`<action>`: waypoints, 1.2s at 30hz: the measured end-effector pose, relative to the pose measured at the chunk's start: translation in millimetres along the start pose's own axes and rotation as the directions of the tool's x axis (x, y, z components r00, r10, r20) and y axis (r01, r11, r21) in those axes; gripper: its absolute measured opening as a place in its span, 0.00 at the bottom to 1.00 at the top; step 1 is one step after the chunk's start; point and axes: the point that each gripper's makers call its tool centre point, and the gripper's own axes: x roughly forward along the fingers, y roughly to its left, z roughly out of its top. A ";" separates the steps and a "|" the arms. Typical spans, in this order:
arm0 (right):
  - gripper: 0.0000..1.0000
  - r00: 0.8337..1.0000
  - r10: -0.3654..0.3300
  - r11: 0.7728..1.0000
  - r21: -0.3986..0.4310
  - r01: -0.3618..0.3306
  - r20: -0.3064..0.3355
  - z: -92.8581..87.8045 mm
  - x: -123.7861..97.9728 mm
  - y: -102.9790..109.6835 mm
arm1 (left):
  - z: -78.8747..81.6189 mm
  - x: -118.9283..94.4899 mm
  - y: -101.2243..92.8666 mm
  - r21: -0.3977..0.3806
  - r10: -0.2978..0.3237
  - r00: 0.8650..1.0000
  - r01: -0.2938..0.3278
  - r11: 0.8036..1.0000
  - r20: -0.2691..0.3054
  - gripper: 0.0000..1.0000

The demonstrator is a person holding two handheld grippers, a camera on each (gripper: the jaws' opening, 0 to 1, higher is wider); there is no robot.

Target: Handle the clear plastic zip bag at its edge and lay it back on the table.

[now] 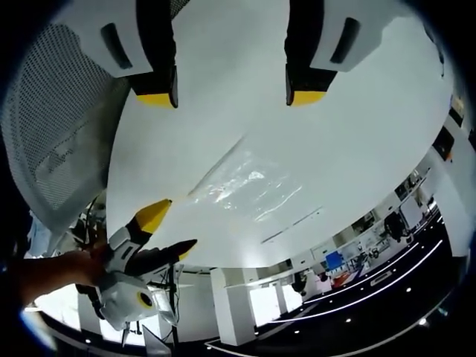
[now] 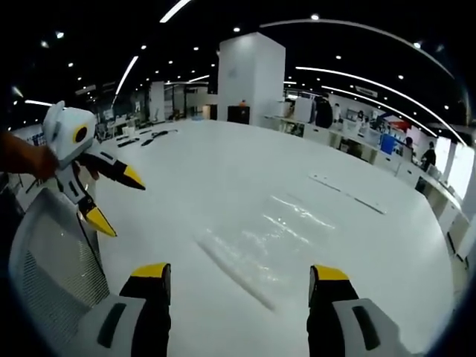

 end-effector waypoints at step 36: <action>0.86 0.997 -0.034 0.995 0.092 0.028 0.068 -3.7 -38.4 12.4 | -5.2 -6.5 0.2 -0.187 0.007 0.995 0.013 0.982 0.104 0.92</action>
